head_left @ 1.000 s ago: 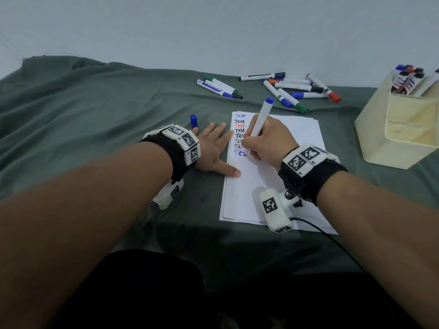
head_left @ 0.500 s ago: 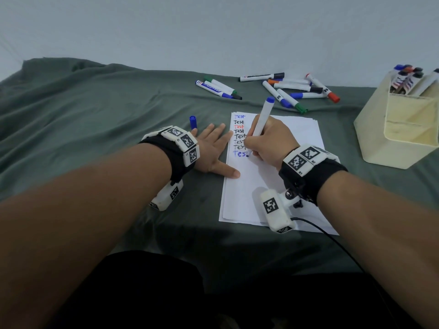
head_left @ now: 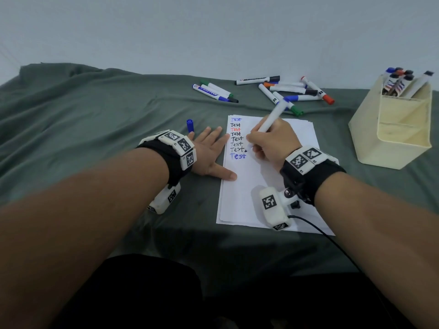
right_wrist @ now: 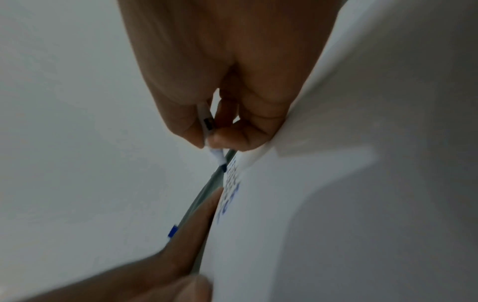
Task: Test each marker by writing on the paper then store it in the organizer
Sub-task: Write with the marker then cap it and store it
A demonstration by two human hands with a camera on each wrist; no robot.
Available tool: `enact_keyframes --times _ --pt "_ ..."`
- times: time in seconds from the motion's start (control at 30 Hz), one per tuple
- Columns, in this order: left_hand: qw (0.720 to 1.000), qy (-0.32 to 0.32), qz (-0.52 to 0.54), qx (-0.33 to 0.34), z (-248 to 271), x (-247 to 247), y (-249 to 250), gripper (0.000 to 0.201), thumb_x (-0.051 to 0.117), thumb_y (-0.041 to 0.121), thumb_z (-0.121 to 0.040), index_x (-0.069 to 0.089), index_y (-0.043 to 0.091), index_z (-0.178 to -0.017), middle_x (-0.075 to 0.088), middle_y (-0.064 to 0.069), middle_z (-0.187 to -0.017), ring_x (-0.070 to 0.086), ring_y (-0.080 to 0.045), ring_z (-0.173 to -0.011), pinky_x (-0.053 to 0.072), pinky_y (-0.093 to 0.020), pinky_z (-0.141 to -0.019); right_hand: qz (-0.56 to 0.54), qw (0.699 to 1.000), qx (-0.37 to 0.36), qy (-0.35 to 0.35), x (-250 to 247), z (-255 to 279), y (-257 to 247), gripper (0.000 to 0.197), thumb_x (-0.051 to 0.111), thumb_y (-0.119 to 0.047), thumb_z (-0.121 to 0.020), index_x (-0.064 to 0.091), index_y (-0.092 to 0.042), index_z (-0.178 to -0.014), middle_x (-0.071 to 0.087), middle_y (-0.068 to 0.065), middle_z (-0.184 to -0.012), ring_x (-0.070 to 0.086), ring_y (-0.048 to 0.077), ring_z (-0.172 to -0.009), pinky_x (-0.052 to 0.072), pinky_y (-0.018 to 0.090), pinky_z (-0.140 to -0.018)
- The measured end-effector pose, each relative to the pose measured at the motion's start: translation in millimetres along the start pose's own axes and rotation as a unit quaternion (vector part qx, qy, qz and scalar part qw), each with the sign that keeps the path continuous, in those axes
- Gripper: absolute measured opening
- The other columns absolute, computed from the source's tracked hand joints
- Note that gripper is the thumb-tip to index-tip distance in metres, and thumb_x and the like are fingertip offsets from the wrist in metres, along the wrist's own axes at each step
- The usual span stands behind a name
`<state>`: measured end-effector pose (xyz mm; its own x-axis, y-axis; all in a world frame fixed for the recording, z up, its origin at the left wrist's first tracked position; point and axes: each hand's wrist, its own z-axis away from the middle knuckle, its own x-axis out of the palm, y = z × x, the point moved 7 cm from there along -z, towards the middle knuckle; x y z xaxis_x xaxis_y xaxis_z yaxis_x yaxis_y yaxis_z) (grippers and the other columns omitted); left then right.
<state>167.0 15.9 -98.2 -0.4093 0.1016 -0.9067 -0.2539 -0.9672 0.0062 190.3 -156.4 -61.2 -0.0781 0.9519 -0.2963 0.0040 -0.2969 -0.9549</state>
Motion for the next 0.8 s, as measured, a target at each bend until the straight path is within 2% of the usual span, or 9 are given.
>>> enact_keyframes --times 0.1,0.2,0.37,0.43,0.53,0.6,0.67,0.73,0.8 --pt "1.0 0.002 0.003 0.004 -1 1 -1 0.127 0.042 0.093 -0.065 -0.018 0.025 -0.154 -0.025 0.001 -0.161 -0.021 -0.023 -0.149 -0.005 -0.055 -0.119 -0.223 0.973 0.055 0.017 -13 -2 22 0.019 0.073 0.003 -0.085 0.06 -0.011 -0.079 0.064 0.01 -0.065 0.058 0.018 -0.053 0.054 0.027 -0.054" --pt "1.0 0.009 0.008 0.003 -3 2 -2 0.126 0.042 0.093 -0.064 -0.017 0.027 -0.154 -0.024 0.002 -0.162 -0.021 -0.021 -0.149 -0.004 -0.055 -0.119 -0.34 0.939 0.055 -0.004 -17 -5 33 0.017 0.077 0.0 -0.085 0.066 -0.011 -0.077 0.065 0.008 -0.069 0.06 0.017 -0.058 0.055 0.024 -0.056" --pt "0.999 0.035 0.017 0.004 -2 0 -5 0.126 0.044 0.094 -0.062 -0.009 0.029 -0.155 -0.015 0.005 -0.163 -0.011 -0.021 -0.151 0.001 -0.052 -0.121 -0.34 0.939 0.032 -0.046 -16 -7 37 0.015 0.082 -0.006 -0.08 0.07 -0.015 -0.076 0.061 0.002 -0.064 0.045 0.012 -0.052 0.044 0.022 -0.049" --pt "0.997 0.071 0.015 0.004 -1 -8 -5 0.119 0.045 0.092 -0.064 0.005 0.029 -0.156 0.0 0.005 -0.164 0.002 -0.023 -0.15 0.009 -0.051 -0.119 -0.337 0.94 0.033 -0.048 -16 -7 37 0.013 0.079 -0.002 -0.082 0.07 -0.012 -0.08 0.062 0.004 -0.064 0.047 0.013 -0.052 0.044 0.023 -0.05" --pt "0.986 0.165 0.014 0.002 4 -30 -5 0.093 0.044 0.087 -0.072 0.036 0.034 -0.147 0.027 0.002 -0.154 0.024 -0.026 -0.14 0.023 -0.049 -0.112 -0.343 0.938 0.04 -0.043 -17 -6 37 0.014 0.069 0.005 -0.088 0.072 -0.009 -0.09 0.065 0.007 -0.069 0.057 0.015 -0.056 0.05 0.024 -0.052" --pt "0.971 0.237 -0.006 -0.019 9 -43 -9 0.075 0.047 0.08 -0.078 0.047 0.037 -0.139 0.034 0.001 -0.149 0.03 -0.027 -0.135 0.027 -0.048 -0.108 -0.347 0.936 0.042 -0.043 -17 -5 35 0.017 0.062 0.006 -0.091 0.073 -0.007 -0.094 0.065 0.008 -0.07 0.061 0.018 -0.058 0.051 0.025 -0.054" --pt "0.961 0.27 -0.018 -0.061 11 -49 -18 0.064 0.05 0.071 -0.084 0.047 0.039 -0.139 0.032 -0.002 -0.15 0.028 -0.029 -0.137 0.026 -0.048 -0.11 -0.347 0.936 0.042 -0.044 -17 -3 33 0.016 0.061 0.004 -0.093 0.074 -0.006 -0.095 0.064 0.009 -0.069 0.062 0.019 -0.059 0.052 0.024 -0.053" --pt "0.958 0.263 -0.022 -0.114 12 -48 -28 0.058 0.052 0.058 -0.09 0.042 0.038 -0.143 0.029 -0.005 -0.153 0.024 -0.03 -0.141 0.024 -0.048 -0.112 -0.346 0.936 0.042 -0.045 -16 -2 32 0.014 0.061 0.003 -0.094 0.073 -0.004 -0.096 0.065 0.009 -0.069 0.063 0.018 -0.058 0.051 0.023 -0.052" --pt "0.958 0.241 -0.019 -0.154 11 -46 -36 0.05 0.051 0.043 -0.095 0.043 0.032 -0.143 0.036 -0.008 -0.15 0.03 -0.031 -0.139 0.027 -0.045 -0.111 -0.349 0.935 0.046 -0.049 -16 -1 31 0.014 0.06 0.001 -0.095 0.072 -0.003 -0.099 0.066 0.01 -0.07 0.062 0.018 -0.058 0.051 0.022 -0.052"
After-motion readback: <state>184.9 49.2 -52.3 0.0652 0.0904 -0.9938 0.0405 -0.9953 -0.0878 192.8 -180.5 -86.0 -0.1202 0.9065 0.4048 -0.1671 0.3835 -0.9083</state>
